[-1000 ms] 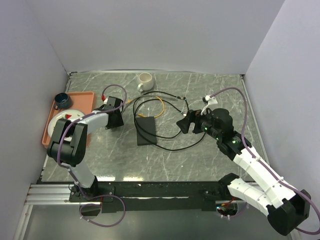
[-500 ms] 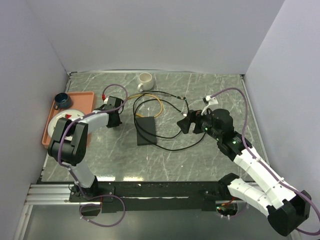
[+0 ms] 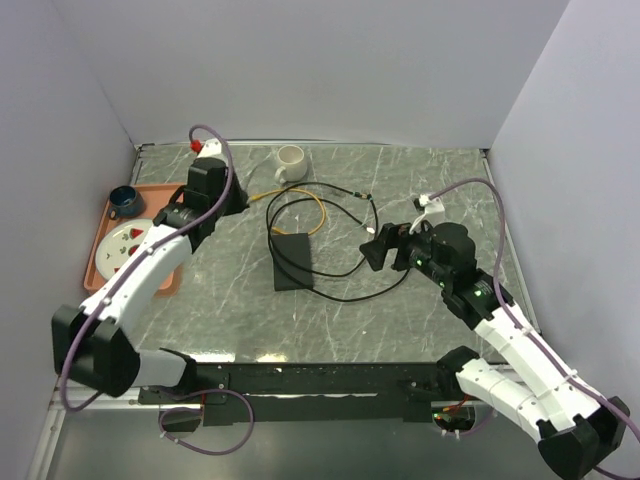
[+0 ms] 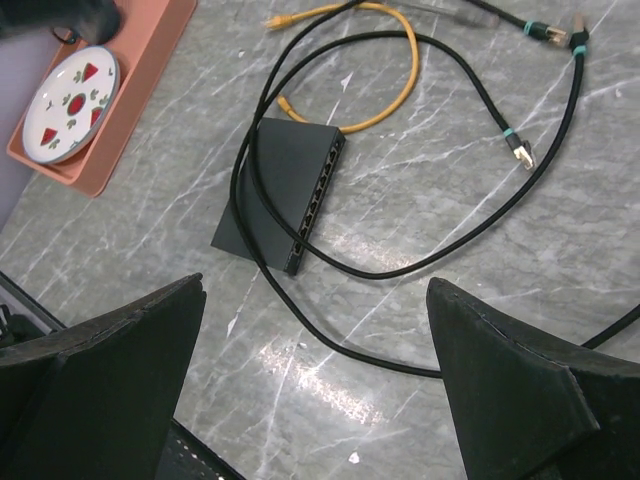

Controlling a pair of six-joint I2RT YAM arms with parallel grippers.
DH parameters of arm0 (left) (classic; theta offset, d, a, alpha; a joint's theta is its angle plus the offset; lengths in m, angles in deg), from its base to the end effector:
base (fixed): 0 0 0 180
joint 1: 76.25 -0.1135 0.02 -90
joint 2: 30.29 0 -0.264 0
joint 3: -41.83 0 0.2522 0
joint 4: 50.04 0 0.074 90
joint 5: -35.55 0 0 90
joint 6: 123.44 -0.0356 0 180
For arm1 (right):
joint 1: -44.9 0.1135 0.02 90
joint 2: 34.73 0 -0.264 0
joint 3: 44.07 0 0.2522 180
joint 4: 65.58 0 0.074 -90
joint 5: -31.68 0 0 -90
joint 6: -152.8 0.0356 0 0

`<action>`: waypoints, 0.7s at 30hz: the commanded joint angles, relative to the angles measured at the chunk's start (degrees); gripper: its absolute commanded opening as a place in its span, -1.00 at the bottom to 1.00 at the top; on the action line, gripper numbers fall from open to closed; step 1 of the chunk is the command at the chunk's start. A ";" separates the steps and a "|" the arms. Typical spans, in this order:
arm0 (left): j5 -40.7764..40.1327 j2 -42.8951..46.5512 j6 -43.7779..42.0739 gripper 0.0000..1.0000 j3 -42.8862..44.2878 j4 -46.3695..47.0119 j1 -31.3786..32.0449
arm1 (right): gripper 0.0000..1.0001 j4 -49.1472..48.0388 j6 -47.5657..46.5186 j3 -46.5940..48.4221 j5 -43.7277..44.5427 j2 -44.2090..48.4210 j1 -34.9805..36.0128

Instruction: Insert the plug into the switch port

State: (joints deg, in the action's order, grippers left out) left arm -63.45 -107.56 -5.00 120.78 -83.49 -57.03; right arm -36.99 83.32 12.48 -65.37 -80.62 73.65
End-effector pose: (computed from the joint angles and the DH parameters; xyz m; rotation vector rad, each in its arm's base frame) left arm 0.2915 -0.0957 0.3209 -0.2646 2.1186 -0.3264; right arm 0.1628 0.0943 0.3160 -0.2260 1.9297 0.6973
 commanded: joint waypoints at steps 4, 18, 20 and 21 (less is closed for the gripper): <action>10.38 4.41 -2.17 -0.98 5.30 2.19 7.84 | 1.00 1.34 -4.51 4.67 -1.56 5.89 0.34; 41.83 7.93 -3.04 -0.98 -3.13 3.51 11.36 | 0.99 -0.58 -11.37 10.13 -13.77 10.47 0.34; 45.71 8.19 -4.27 -0.98 -3.84 1.93 11.62 | 0.99 -2.78 -11.55 9.78 -18.51 8.46 0.43; 48.60 8.72 -4.71 -0.98 -4.80 1.58 11.80 | 0.99 -3.83 -11.55 9.25 -20.35 7.66 0.43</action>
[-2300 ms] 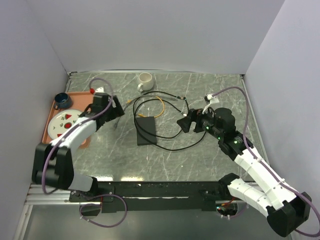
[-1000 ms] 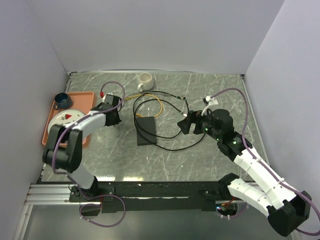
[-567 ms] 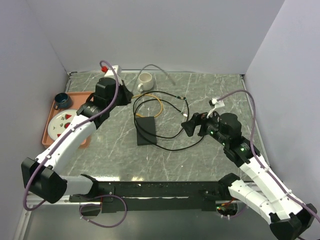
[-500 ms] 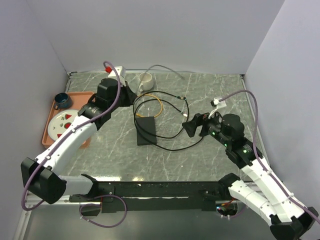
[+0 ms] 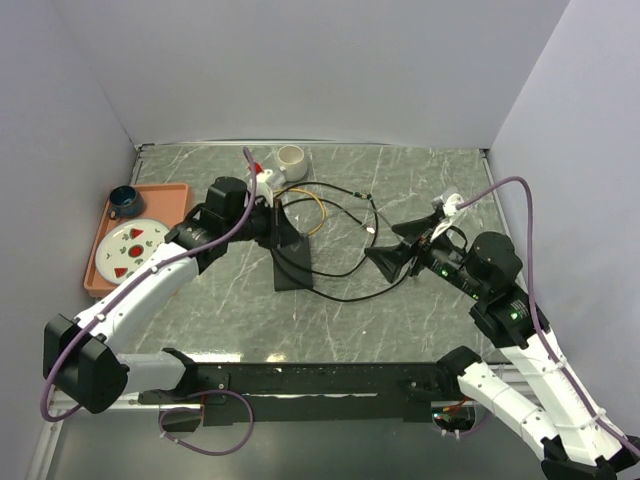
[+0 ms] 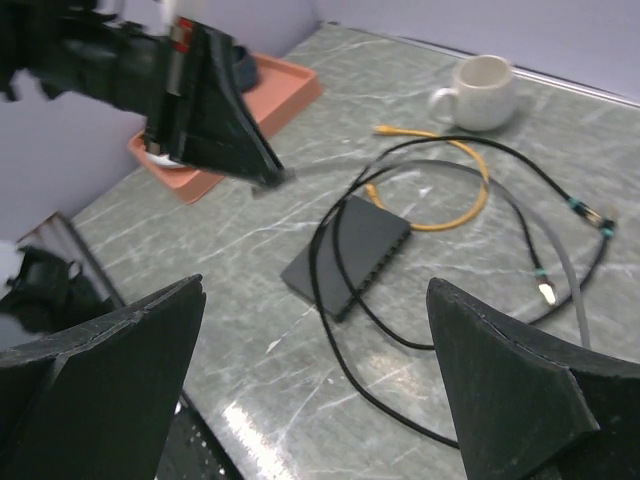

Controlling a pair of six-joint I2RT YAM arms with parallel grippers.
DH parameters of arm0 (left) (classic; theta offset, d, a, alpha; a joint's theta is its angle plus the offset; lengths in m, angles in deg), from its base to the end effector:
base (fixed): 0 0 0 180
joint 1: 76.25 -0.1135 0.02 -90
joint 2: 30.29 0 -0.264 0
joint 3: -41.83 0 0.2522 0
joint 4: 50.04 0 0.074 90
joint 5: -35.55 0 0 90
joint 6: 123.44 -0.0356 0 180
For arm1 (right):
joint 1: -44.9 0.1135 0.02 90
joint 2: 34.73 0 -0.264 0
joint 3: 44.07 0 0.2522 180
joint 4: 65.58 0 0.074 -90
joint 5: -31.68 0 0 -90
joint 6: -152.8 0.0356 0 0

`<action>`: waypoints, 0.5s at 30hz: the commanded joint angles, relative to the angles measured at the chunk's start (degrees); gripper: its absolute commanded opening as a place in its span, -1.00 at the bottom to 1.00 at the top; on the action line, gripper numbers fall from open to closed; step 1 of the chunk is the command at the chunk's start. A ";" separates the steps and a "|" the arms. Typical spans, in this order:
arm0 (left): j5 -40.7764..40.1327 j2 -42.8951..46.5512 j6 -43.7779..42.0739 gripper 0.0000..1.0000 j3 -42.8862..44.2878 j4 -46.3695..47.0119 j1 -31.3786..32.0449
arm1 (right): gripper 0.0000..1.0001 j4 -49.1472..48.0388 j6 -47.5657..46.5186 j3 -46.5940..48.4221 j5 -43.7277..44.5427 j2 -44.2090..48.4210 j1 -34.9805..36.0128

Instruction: Insert the plug into the switch port

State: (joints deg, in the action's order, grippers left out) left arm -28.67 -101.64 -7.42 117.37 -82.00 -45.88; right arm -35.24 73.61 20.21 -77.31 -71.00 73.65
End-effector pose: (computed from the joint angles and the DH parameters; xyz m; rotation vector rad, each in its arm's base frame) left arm 0.2346 -0.1554 0.3326 0.3797 2.1450 -1.0506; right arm 0.1149 0.0762 0.3837 -0.5182 1.5862 0.7947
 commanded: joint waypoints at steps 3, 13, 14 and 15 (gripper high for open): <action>17.10 3.32 -3.69 -0.98 -2.10 -1.31 1.44 | 0.99 -9.54 -1.58 0.98 -13.00 -5.12 0.60; 22.83 -3.17 -7.65 -0.98 3.78 -7.02 4.08 | 1.00 -13.07 -7.37 2.12 -19.77 -17.86 3.59; 21.52 -4.48 -8.17 -0.98 4.74 -7.64 4.17 | 0.99 -12.71 -7.90 2.30 -19.78 -19.78 3.94; 21.33 -5.02 -8.53 -0.98 5.02 -7.99 4.26 | 0.99 -12.80 -8.34 2.04 -18.91 -20.50 4.38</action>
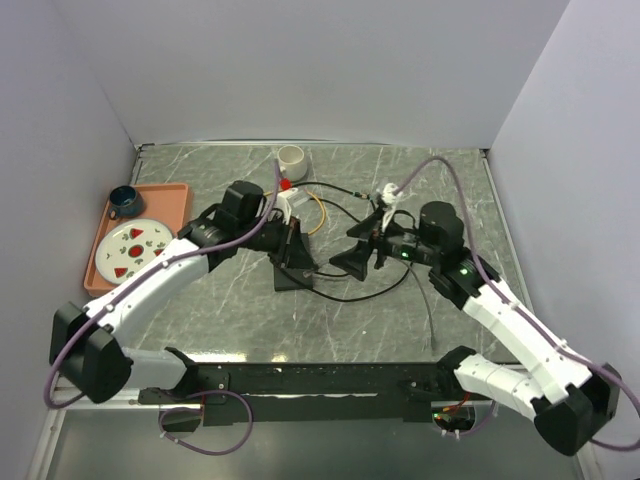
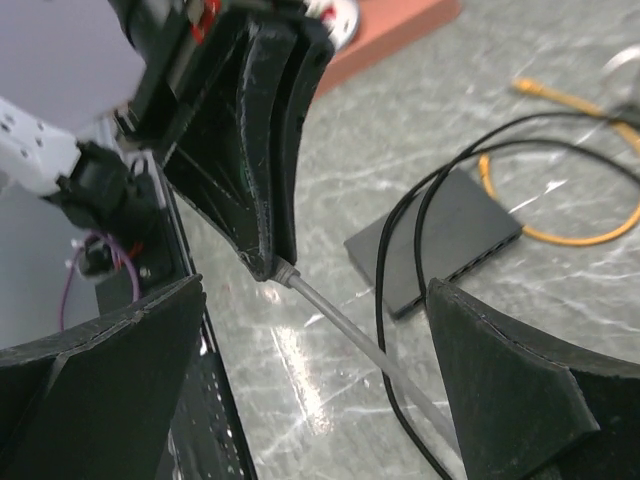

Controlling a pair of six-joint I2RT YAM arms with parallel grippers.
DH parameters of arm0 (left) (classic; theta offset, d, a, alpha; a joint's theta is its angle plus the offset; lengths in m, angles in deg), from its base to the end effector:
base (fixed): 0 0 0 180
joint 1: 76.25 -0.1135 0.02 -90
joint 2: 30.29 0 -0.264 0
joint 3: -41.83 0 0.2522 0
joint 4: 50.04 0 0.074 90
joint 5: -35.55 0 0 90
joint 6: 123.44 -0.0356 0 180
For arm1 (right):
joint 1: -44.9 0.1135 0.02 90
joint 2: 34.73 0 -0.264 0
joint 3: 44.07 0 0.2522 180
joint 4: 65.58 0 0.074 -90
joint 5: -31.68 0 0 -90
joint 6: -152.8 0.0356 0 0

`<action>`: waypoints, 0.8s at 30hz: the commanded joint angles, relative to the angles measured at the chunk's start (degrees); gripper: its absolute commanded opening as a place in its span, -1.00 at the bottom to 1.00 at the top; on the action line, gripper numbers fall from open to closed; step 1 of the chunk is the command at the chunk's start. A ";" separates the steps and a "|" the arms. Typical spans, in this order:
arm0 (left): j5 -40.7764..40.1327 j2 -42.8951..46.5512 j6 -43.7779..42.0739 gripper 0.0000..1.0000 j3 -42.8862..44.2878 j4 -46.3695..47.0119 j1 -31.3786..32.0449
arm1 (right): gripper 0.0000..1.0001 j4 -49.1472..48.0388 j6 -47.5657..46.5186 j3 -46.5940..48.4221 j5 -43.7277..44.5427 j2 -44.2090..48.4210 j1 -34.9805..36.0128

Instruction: Insert the plug into the switch port

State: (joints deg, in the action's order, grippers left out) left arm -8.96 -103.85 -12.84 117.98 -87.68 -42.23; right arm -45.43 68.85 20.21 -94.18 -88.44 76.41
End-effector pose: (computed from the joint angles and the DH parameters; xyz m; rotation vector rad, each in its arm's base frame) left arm 0.2164 -0.1767 0.3213 0.7541 2.1890 -1.3824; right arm 0.1708 0.1291 0.3554 -0.8539 1.6040 1.0139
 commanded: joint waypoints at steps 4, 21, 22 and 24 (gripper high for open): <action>2.32 -4.75 -3.90 -0.98 4.49 -1.52 0.70 | 0.99 -4.20 -4.72 -0.07 -0.27 -5.17 3.99; 3.46 -6.95 -7.77 -0.98 8.10 -4.86 0.70 | 0.78 -1.65 -10.00 -2.01 -1.85 -10.44 5.05; 3.37 -7.04 -7.86 -0.98 8.10 -5.04 0.70 | 0.75 -1.82 -10.00 -2.01 -2.28 -10.62 5.14; 2.85 -7.04 -7.94 -0.98 8.19 -5.21 0.70 | 0.53 -1.56 -10.35 -1.74 -3.25 -11.32 5.41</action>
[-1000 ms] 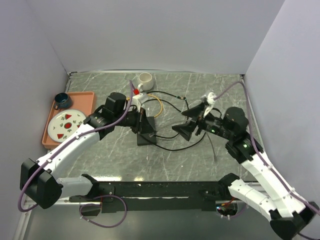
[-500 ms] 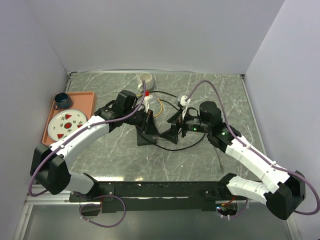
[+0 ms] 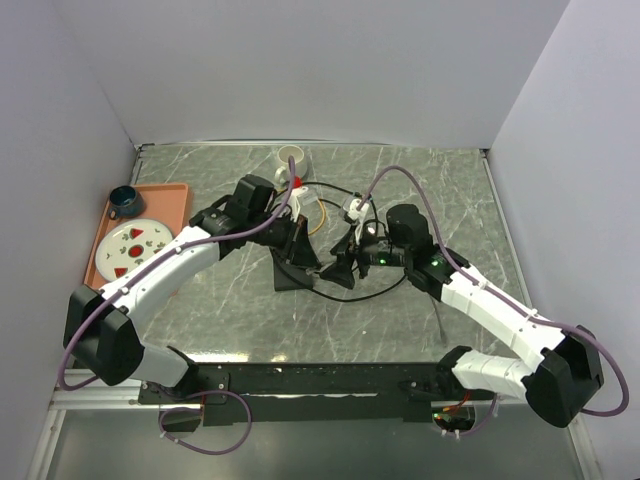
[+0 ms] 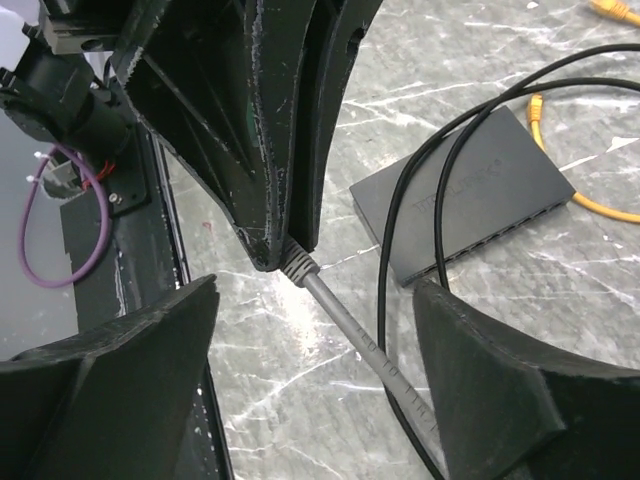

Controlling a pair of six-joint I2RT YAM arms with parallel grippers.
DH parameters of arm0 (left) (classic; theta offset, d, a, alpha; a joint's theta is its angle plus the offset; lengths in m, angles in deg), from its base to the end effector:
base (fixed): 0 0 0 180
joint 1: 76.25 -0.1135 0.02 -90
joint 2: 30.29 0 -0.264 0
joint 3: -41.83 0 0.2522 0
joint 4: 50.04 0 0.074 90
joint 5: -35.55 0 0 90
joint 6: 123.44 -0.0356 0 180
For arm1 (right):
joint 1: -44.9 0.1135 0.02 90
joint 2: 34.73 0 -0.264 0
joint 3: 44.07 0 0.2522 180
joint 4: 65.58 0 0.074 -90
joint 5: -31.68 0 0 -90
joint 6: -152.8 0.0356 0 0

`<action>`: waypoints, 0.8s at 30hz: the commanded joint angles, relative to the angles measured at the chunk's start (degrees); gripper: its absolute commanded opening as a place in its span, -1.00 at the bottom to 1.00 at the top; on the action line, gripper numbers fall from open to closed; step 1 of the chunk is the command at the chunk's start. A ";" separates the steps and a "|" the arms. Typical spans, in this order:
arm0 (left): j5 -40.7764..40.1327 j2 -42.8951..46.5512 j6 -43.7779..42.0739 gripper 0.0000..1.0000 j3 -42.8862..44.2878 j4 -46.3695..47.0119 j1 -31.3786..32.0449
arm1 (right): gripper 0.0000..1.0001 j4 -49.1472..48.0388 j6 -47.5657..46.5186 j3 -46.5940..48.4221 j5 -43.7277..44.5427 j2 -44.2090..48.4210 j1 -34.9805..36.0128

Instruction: Insert the plug into the switch port

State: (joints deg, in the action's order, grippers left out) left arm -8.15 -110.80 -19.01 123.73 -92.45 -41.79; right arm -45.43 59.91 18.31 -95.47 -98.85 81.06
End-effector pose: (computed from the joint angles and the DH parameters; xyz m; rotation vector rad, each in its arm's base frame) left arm 0.2353 -0.1927 0.3153 0.8559 2.2254 -1.3521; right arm 0.1906 0.1660 0.3052 -1.0729 1.6957 1.0087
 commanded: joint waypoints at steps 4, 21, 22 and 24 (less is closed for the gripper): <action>0.98 0.35 -1.61 -0.98 2.70 -0.45 0.26 | -0.07 -0.33 -1.76 0.95 -2.84 -2.41 0.75; -18.94 3.60 5.14 0.54 4.02 1.13 -1.31 | -1.00 0.29 -1.50 0.69 2.68 -1.81 1.54; -22.45 5.00 6.12 0.70 3.32 1.74 -2.11 | -1.00 -0.06 -1.41 0.34 3.30 -1.28 1.54; -23.10 6.67 9.27 0.90 0.87 4.99 -5.34 | -1.00 -1.47 -0.80 -1.07 5.76 0.65 1.45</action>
State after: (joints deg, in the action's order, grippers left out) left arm -22.07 -109.40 -15.90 124.61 -93.26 -42.88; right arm -44.10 58.05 18.31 -94.31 -102.08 82.20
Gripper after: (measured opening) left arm 0.890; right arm 0.045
